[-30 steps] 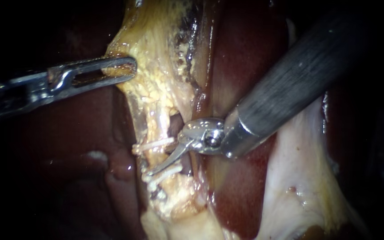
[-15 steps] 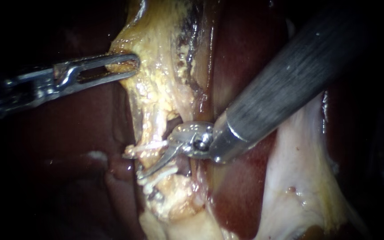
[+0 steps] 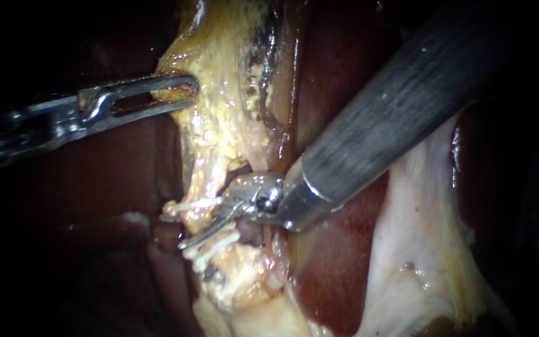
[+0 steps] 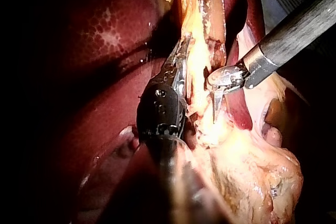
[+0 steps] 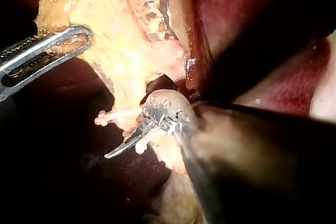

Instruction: Go to the cutting position left tube

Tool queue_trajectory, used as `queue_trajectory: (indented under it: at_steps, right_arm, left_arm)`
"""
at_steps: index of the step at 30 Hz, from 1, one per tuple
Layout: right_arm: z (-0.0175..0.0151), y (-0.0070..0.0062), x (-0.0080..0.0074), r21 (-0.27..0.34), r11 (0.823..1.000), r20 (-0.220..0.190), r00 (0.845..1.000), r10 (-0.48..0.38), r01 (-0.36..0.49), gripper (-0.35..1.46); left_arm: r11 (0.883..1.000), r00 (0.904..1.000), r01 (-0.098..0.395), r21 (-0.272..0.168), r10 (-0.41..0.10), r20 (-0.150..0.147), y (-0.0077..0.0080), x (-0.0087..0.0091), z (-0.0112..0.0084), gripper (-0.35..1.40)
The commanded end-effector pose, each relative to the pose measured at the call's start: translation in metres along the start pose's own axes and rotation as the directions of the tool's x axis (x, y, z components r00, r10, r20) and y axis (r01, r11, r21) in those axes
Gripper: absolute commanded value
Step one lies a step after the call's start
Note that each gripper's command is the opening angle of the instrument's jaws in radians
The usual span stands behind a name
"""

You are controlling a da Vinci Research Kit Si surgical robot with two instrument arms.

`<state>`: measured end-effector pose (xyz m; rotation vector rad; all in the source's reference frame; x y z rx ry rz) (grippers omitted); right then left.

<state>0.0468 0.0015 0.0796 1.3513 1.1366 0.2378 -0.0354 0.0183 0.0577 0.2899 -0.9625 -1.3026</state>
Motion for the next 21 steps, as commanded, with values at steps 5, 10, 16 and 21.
queue_trajectory:
  at_steps: [5, 10, 16, 21]
  right_arm:
    - [0.0000, -0.0002, 0.0000, -0.019, 1.000, -0.015, 1.000, 0.023, -0.023, 1.10]
    - [0.0000, -0.0002, 0.0000, -0.028, 0.999, -0.015, 0.999, 0.029, -0.030, 1.10]
    - [0.0000, -0.0002, 0.0000, -0.029, 0.999, -0.015, 0.999, 0.030, -0.030, 1.10]
    - [0.0001, -0.0002, 0.0000, -0.029, 0.999, -0.015, 0.999, 0.030, -0.030, 1.10]
  left_arm:
    - [1.000, 1.0000, 0.000, 0.000, 0.000, 0.000, 0.0000, 0.0000, 0.0000, -0.35]
    - [1.000, 1.0000, 0.000, 0.000, 0.000, 0.000, 0.0000, 0.0000, 0.0000, -0.35]
    - [1.000, 1.0000, 0.000, -0.001, 0.000, 0.000, -0.0001, 0.0000, 0.0000, -0.35]
    - [1.000, 1.0000, 0.001, -0.002, -0.001, 0.001, -0.0003, 0.0000, -0.0002, -0.35]
